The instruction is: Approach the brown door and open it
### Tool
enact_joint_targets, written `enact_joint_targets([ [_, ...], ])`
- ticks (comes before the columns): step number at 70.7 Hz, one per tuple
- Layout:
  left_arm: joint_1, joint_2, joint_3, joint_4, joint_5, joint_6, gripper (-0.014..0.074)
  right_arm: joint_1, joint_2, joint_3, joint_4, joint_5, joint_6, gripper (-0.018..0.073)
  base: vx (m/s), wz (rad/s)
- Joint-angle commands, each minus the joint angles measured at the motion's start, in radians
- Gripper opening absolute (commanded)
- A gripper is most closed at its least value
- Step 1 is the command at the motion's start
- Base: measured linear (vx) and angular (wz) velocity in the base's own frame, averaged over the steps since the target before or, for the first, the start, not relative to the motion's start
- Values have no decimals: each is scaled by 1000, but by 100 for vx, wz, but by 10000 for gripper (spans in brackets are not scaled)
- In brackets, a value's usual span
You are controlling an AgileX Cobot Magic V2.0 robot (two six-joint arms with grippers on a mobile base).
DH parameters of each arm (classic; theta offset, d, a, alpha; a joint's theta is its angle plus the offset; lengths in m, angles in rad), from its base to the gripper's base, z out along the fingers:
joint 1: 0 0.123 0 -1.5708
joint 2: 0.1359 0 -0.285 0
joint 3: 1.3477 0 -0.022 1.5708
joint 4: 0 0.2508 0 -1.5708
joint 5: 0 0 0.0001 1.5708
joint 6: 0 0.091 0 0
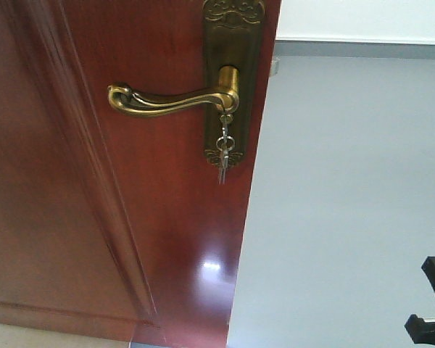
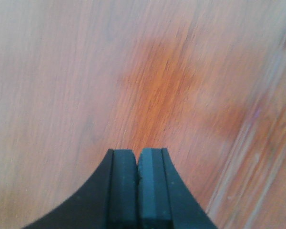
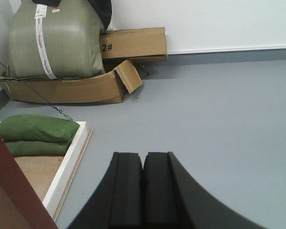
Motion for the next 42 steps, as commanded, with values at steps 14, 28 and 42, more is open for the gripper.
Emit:
enact_joint_targets([
  [14, 3, -24, 31, -101, -73, 23, 17, -1, -16, 2, -1, -81, -9, 0, 0, 0],
  [28, 3, -24, 31, -235, -55, 185, 17, -1, -16, 2, -1, -81, -9, 0, 0, 0],
  [42, 3, -24, 30, -234, -30, 191, 17, -1, -16, 2, -1, -81, -9, 0, 0, 0],
])
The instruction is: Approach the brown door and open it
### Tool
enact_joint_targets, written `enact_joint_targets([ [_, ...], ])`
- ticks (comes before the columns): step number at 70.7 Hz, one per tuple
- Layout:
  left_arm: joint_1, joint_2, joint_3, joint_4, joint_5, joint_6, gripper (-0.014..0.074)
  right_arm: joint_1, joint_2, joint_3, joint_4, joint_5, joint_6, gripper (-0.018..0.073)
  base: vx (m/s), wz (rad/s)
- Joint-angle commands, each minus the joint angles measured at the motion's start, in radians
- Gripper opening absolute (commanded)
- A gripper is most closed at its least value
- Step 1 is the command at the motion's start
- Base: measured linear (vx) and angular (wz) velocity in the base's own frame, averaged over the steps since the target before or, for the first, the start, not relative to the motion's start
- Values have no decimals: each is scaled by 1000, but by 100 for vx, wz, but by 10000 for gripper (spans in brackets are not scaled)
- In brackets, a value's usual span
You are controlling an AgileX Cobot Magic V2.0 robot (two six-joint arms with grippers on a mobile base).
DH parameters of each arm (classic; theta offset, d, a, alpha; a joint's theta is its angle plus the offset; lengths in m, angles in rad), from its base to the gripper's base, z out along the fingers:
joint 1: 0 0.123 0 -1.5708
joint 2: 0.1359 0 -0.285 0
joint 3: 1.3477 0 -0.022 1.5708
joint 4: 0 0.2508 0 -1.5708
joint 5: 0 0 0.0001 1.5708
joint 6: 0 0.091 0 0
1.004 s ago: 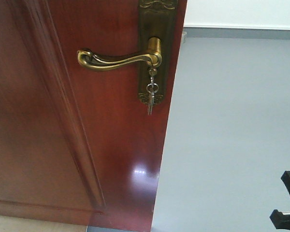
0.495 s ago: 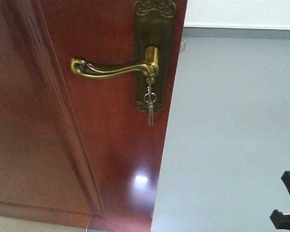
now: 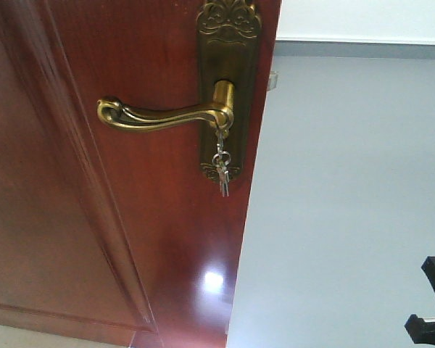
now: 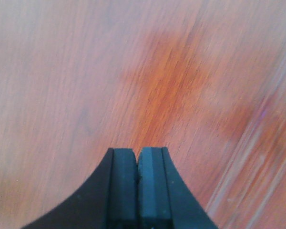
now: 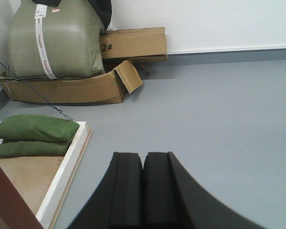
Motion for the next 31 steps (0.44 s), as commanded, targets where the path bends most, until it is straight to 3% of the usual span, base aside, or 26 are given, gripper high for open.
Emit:
enact_joint_targets([
  [1, 3, -24, 30, -15, -57, 5, 17, -1, -16, 2, -1, -81, -9, 0, 0, 0],
  [31, 3, -24, 30, -15, -52, 5, 17, -1, -16, 2, -1, -81, -9, 0, 0, 0],
])
